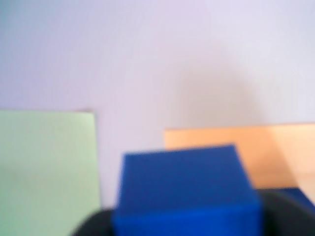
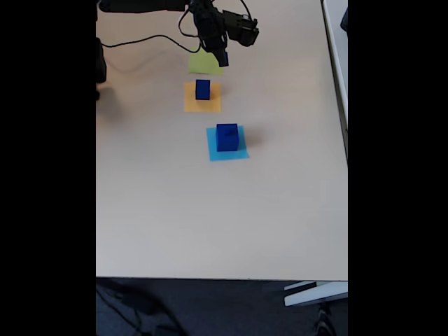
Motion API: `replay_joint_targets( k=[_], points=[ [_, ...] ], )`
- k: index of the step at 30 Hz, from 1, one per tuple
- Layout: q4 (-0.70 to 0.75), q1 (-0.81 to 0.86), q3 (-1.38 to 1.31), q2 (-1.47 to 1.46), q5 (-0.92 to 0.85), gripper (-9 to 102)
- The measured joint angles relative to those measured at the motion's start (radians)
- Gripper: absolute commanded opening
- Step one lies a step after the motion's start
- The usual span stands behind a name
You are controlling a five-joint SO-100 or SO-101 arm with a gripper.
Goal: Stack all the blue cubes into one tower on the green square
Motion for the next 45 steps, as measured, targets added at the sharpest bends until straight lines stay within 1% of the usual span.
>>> replay_joint_targets(
  k=[4,8,17,25,45],
  points=[
    [0.000,0.043,0.078,0.058,-0.034,9],
    [-0.006,0.044,0.161,0.087,-0.040,9],
    [-0.095,0.055,0.291,0.094,-0.043,10],
    [-0.127,0.054,0.322,0.103,-0.048,10],
    [-0.127,0.061,0.357,0.117,-0.048,12]
  ],
)
